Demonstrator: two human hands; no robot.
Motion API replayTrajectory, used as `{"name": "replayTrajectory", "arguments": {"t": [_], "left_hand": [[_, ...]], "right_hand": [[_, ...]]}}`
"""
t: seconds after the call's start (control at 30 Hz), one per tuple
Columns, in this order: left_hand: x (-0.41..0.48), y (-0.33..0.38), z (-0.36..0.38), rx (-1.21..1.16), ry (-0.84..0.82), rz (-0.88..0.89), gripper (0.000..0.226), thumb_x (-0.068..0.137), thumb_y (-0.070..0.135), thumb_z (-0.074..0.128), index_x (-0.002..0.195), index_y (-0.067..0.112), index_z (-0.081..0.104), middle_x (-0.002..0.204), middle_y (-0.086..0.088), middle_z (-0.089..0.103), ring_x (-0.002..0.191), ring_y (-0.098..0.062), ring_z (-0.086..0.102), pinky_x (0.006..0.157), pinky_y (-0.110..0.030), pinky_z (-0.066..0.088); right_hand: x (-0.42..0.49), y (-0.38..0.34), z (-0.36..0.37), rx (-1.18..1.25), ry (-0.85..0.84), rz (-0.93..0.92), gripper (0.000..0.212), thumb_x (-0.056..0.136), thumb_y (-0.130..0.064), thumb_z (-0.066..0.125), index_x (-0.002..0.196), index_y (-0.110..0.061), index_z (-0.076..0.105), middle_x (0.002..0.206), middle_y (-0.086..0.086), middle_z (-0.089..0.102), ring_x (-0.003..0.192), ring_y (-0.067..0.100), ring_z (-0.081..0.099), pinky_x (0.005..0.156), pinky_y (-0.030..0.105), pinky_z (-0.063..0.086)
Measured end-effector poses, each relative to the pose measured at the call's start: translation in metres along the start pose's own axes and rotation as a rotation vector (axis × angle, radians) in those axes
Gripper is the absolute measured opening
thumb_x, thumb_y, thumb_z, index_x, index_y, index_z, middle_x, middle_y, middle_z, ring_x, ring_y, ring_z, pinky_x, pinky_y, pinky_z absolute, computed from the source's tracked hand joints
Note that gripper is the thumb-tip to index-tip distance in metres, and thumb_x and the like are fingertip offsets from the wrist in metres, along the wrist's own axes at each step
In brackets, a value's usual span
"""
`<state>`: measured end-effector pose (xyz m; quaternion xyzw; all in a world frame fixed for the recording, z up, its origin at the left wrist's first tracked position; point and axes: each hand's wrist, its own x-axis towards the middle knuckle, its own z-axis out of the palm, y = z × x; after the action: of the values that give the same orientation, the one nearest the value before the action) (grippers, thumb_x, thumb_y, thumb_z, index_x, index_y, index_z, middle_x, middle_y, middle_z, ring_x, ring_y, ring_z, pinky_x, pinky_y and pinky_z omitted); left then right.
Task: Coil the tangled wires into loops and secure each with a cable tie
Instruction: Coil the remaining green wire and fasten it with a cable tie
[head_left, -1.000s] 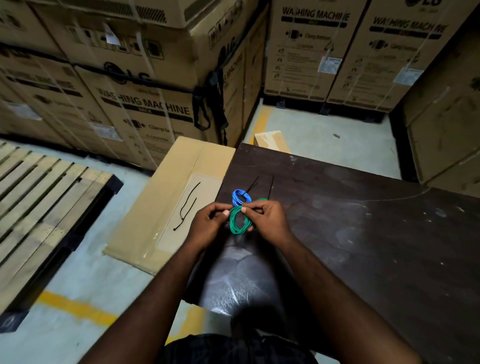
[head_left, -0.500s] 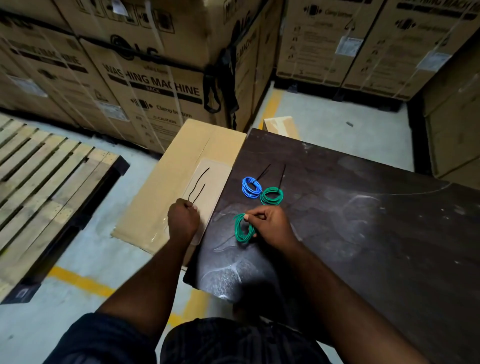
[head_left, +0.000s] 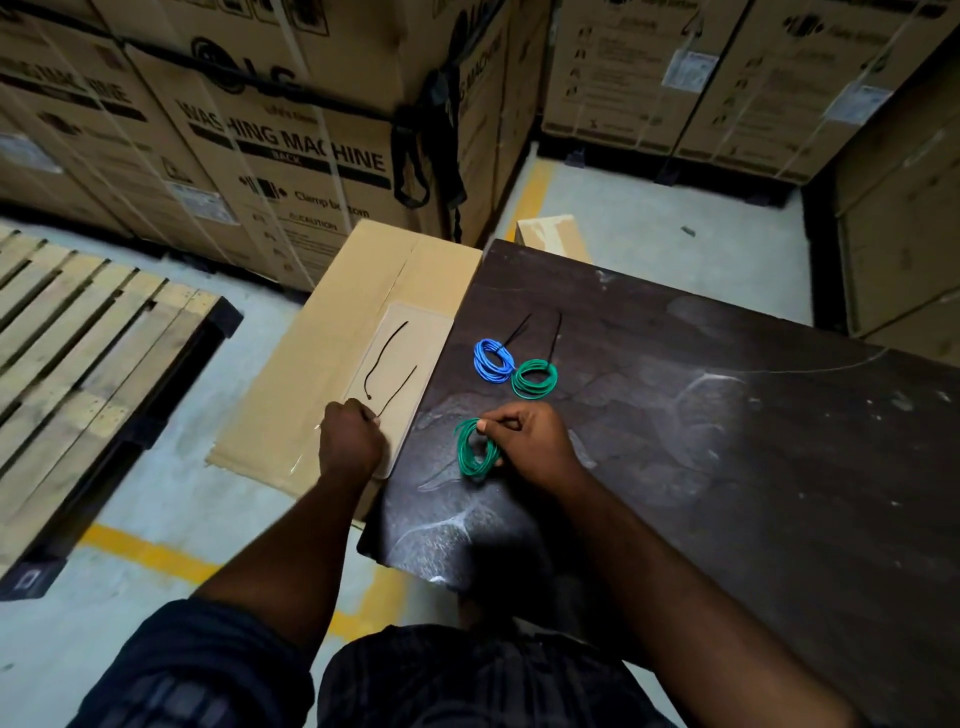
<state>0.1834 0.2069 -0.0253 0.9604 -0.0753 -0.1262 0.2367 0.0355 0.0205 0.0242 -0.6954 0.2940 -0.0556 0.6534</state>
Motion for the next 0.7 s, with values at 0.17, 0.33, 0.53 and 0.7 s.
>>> {"name": "replayTrajectory", "arguments": {"t": [0.17,0.33,0.53,0.7], "left_hand": [[-0.006,-0.007,0.004,0.084,0.011,0.109,0.01,0.087,0.016,0.057,0.09,0.007,0.06,0.098,-0.018,0.055,0.089,-0.038,0.057,0.078,-0.042,0.046],[-0.02,0.018,-0.001,-0.176,-0.019,0.238,0.002,0.089,0.016,0.056,0.087,0.016,0.057,0.084,-0.005,0.067,0.079,-0.026,0.062,0.067,-0.026,0.038],[-0.044,0.069,-0.017,-0.347,-0.032,0.43,0.003,0.084,0.022,0.063,0.082,0.024,0.064,0.079,0.008,0.066,0.075,-0.01,0.059,0.068,-0.023,0.039],[-0.06,0.113,-0.032,-0.463,-0.053,0.566,0.006,0.082,0.015,0.069,0.085,0.021,0.07,0.084,0.01,0.068,0.078,-0.005,0.062,0.073,-0.019,0.047]], "right_hand": [[0.002,-0.001,0.0,0.033,0.017,-0.006,0.005,0.084,-0.005,0.068,0.088,-0.004,0.071,0.072,0.01,0.069,0.057,0.019,0.058,0.041,0.023,0.049],[0.008,0.001,-0.006,0.032,0.069,-0.01,0.006,0.084,-0.006,0.068,0.087,-0.008,0.072,0.065,-0.002,0.069,0.048,0.012,0.056,0.044,0.028,0.051],[0.013,-0.008,-0.04,0.052,0.215,-0.012,0.009,0.085,-0.006,0.067,0.092,-0.006,0.073,0.073,0.005,0.07,0.047,0.006,0.057,0.041,0.025,0.05],[0.013,-0.017,-0.072,0.106,0.32,-0.026,0.012,0.086,0.0,0.064,0.096,0.006,0.069,0.08,0.013,0.069,0.045,0.001,0.059,0.037,0.018,0.046]]}}
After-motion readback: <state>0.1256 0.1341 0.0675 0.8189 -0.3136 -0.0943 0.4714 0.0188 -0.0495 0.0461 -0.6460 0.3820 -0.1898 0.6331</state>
